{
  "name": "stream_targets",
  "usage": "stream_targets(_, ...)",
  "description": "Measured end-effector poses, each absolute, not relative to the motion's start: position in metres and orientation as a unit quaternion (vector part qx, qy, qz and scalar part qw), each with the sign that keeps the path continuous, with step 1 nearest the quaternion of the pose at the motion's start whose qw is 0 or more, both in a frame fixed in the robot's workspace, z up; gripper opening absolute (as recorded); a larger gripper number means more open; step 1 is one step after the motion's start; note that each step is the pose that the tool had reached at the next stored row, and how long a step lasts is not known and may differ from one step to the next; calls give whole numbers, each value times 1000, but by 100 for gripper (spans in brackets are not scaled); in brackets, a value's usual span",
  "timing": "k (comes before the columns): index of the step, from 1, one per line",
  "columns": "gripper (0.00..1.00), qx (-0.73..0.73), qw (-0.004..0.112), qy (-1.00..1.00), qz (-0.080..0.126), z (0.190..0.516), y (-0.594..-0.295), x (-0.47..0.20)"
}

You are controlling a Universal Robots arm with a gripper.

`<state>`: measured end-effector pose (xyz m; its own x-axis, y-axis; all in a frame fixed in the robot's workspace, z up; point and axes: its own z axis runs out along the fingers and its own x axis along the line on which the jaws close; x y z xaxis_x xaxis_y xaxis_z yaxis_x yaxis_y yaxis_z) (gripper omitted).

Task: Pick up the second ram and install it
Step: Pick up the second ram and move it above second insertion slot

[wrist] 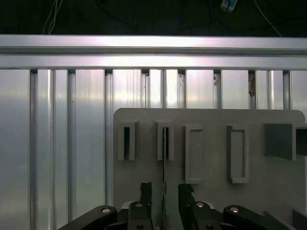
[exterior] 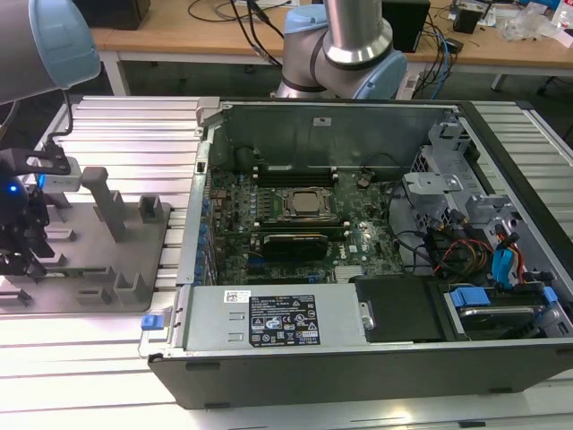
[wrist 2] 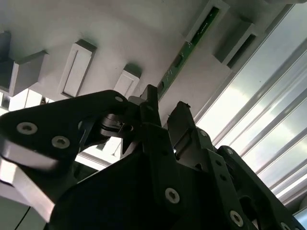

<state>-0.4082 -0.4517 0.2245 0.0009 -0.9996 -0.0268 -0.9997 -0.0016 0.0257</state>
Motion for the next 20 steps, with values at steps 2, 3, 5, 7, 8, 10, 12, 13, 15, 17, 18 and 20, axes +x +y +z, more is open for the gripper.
stream_targets(2, 34, -715, 0, 699, 18, 223, -452, -408)
stream_targets(3, 34, -719, -1, 695, 18, 221, -452, -408)
stream_targets(5, 34, -726, -2, 688, 17, 216, -449, -408)
stream_targets(7, 34, -728, -2, 685, 17, 213, -447, -408)
stream_targets(8, 34, -729, -3, 684, 16, 211, -447, -408)
stream_targets(10, 34, -730, -5, 683, 14, 209, -447, -409)
stream_targets(12, 34, -730, -5, 683, 14, 209, -447, -409)
stream_targets(13, 34, -730, -5, 683, 14, 209, -447, -409)
stream_targets(15, 34, -730, -5, 683, 14, 209, -447, -409)
stream_targets(17, 25, -730, -5, 683, 14, 209, -447, -409)
stream_targets(18, 25, -730, -5, 683, 14, 208, -447, -408)
stream_targets(20, 25, -730, -5, 683, 14, 208, -447, -409)
